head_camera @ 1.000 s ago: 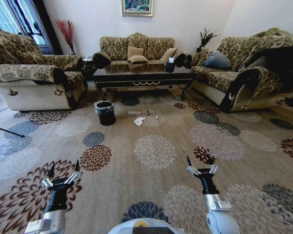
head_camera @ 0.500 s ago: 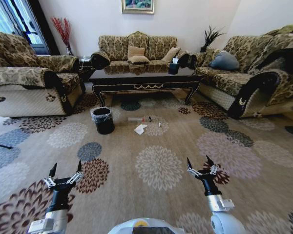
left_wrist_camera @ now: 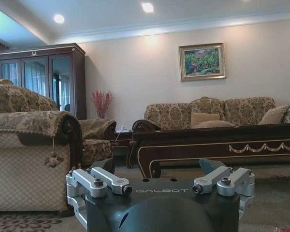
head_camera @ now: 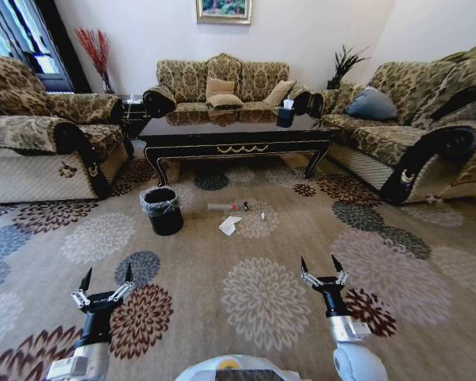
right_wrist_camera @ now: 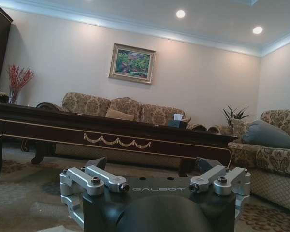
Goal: Move to the front of the table and pick up the trash from the floor, then place it into the trash bin.
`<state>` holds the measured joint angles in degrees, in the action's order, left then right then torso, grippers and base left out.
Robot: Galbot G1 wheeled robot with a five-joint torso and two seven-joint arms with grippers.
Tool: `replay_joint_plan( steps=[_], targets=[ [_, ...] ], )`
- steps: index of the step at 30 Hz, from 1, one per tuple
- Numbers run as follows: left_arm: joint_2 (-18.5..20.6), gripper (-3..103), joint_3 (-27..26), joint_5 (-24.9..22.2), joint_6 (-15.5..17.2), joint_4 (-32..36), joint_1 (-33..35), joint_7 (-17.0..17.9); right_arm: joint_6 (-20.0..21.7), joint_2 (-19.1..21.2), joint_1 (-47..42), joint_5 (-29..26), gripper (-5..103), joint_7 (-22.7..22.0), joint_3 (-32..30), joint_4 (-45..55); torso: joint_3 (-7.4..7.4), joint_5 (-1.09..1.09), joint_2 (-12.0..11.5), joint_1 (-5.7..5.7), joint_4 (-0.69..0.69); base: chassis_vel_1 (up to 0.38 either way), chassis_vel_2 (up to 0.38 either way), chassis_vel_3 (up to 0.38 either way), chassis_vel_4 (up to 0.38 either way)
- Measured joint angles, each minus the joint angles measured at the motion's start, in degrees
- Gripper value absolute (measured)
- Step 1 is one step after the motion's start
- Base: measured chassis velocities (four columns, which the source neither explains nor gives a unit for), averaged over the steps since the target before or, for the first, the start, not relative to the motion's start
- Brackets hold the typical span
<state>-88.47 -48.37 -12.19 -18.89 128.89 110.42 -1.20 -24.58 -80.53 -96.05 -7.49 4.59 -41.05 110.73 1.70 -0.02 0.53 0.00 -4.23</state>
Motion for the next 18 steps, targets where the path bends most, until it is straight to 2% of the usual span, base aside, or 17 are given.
replay_joint_plan(
  steps=[8,12,18],
  targets=[
    [-0.1,100,0.1,0.0,0.1,-0.2,-0.1,0.0,-1.1,0.0,0.0,0.0,100,0.5,0.0,-0.1,0.01,0.02,0.0,0.00,0.00,-0.153,0.138,0.146,-0.146],
    [-0.2,100,0.1,0.0,-0.1,-0.3,0.0,0.0,-2.6,-0.1,0.1,-0.2,100,3.3,-0.2,-0.2,0.02,0.02,0.0,0.00,0.00,-0.164,0.168,0.162,-0.172],
    [-0.4,100,0.0,0.1,-0.2,-0.3,0.1,0.0,-3.2,-0.3,-0.1,-0.3,100,4.2,-0.2,-0.1,0.02,0.02,0.0,0.00,0.00,-0.186,0.191,0.196,-0.200]
  ],
)
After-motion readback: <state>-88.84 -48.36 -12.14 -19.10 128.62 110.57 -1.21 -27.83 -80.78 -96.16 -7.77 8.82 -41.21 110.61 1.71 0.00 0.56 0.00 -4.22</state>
